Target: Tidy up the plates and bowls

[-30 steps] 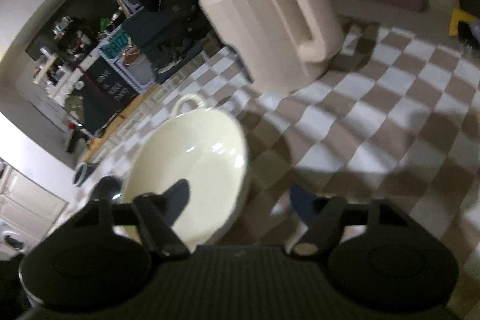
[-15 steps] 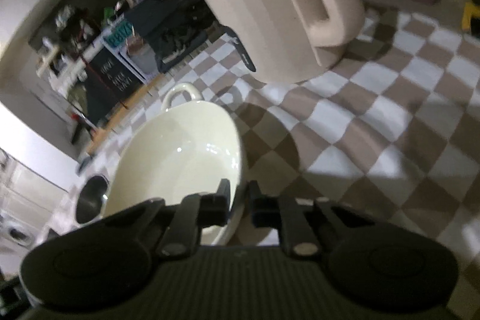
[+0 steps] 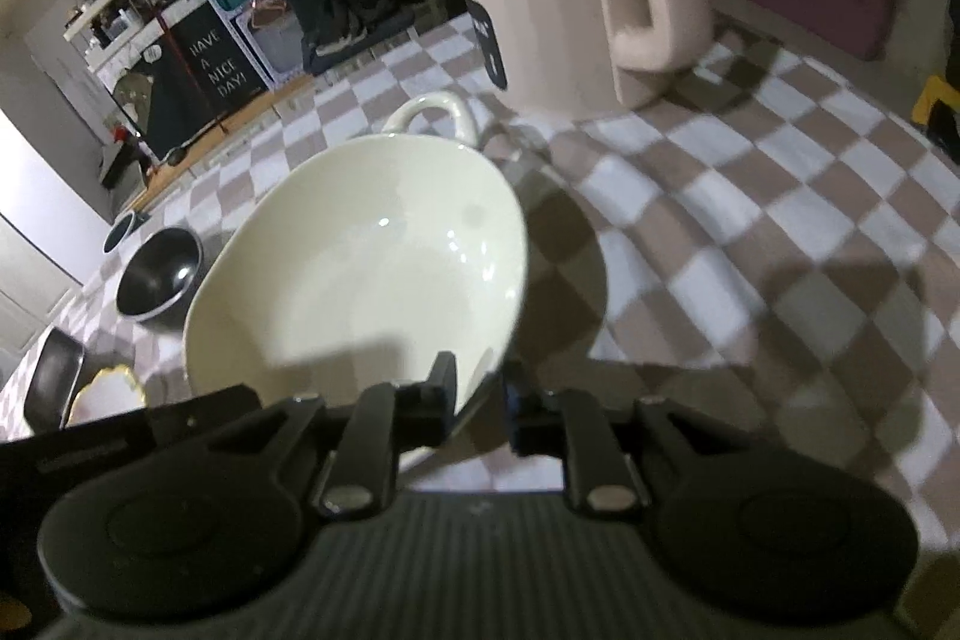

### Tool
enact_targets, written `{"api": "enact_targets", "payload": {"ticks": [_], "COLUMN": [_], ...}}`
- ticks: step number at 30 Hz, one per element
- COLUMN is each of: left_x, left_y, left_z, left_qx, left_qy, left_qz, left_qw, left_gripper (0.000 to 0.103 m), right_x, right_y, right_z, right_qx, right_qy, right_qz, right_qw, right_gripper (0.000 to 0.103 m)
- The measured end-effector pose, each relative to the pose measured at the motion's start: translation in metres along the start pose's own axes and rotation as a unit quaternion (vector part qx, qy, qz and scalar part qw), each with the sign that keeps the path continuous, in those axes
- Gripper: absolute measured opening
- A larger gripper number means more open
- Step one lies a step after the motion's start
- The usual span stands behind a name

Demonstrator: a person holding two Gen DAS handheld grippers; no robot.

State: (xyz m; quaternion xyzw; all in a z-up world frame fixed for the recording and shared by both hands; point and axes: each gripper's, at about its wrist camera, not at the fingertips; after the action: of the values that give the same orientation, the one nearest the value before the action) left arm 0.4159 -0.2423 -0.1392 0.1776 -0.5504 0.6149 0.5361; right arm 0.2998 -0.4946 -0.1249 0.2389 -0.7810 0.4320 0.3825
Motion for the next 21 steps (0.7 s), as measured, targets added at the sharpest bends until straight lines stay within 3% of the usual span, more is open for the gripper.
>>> {"api": "enact_targets", "payload": {"ticks": [5, 12, 17, 21], "left_x": [0.006, 0.01, 0.017, 0.028], "left_y": [0.006, 0.01, 0.012, 0.017], "left_z": [0.003, -0.002, -0.004, -0.002], "left_qx": [-0.011, -0.005, 0.001, -0.008], "left_qy": [-0.007, -0.004, 0.002, 0.0], "left_qz": [-0.018, -0.01, -0.011, -0.013], "left_qw": [0.9998, 0.9999, 0.9999, 0.9999], "left_gripper": [0.024, 0.024, 0.028, 0.029], "right_x": [0.013, 0.033, 0.036, 0.037], "right_y": [0.016, 0.039, 0.022, -0.001], "right_z": [0.007, -0.004, 0.016, 0.037], "right_qx": [-0.036, -0.029, -0.039, -0.067], "right_qy": [-0.012, -0.017, -0.03, -0.039], "right_qz": [-0.026, -0.042, -0.032, 0.028], "right_qw": [0.999, 0.999, 0.998, 0.997], "right_gripper": [0.023, 0.027, 0.028, 0.033]}}
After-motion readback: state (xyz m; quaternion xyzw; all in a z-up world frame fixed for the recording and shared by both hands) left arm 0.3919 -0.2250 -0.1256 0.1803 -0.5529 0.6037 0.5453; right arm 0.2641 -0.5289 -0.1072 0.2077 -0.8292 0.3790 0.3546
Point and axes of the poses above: each gripper's, at about its wrist camera, not at the fingertips, and x roughly against the way its jaws point, z to its right, y to its underside, and after that the axes turned 3 degrees about -y, right-handed
